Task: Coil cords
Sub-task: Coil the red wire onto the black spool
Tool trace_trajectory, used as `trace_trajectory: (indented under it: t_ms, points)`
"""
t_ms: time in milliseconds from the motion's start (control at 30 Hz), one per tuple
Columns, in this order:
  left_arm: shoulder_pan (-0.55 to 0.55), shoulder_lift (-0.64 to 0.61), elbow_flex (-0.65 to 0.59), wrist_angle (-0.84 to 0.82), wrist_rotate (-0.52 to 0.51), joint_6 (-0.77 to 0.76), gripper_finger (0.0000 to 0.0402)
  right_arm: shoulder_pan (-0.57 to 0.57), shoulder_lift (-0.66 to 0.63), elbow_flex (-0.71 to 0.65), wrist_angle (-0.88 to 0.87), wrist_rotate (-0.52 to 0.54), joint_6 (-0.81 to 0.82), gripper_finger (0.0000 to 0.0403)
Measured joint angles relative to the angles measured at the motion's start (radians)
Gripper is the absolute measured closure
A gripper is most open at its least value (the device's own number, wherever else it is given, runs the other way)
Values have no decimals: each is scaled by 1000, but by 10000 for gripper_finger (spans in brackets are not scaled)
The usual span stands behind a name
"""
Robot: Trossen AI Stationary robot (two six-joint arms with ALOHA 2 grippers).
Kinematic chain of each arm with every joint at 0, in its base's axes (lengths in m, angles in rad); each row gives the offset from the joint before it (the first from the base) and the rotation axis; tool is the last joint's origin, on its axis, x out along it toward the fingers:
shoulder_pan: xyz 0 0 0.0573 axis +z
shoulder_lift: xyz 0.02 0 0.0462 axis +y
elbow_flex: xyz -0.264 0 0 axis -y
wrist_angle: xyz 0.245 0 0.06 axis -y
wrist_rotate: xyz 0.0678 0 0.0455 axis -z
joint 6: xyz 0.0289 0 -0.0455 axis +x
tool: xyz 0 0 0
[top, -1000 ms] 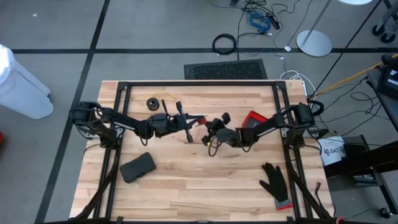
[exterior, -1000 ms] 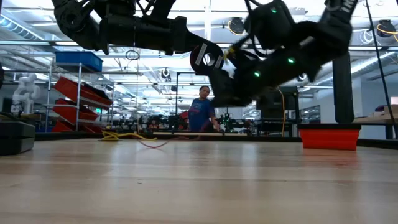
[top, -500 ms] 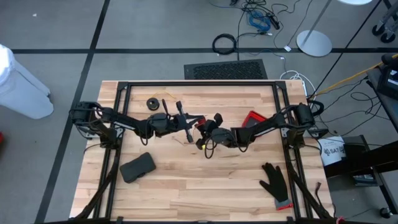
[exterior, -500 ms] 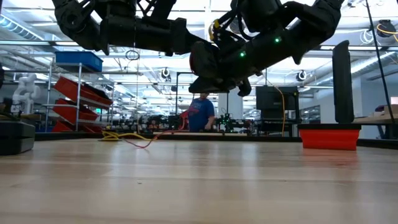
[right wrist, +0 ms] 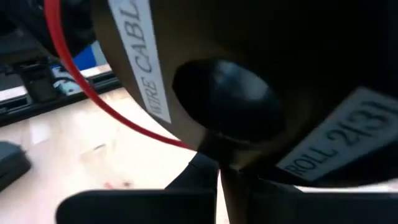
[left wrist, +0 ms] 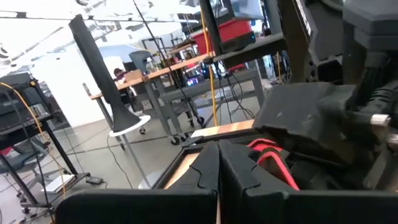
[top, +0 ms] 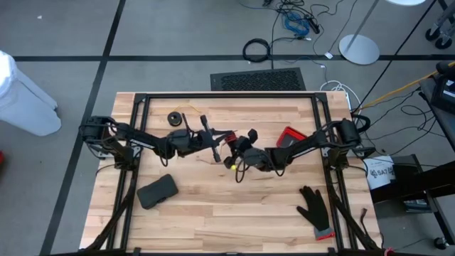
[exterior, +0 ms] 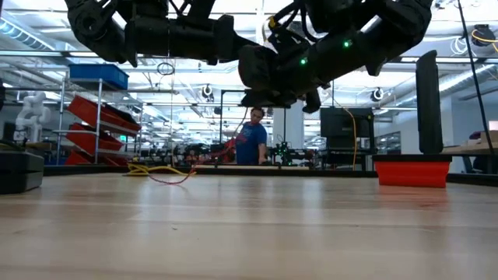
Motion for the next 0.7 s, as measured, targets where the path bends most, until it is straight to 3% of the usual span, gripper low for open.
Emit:
trace_trajectory:
  t_ms: [300,700]
  points:
    - [1,-7,0,116,-15,1,401,19,-59,-1,48,113,-179,403]
    - [8,-8,0,165,-14,-7,401,20,-65,-2,120,113,-255,403]
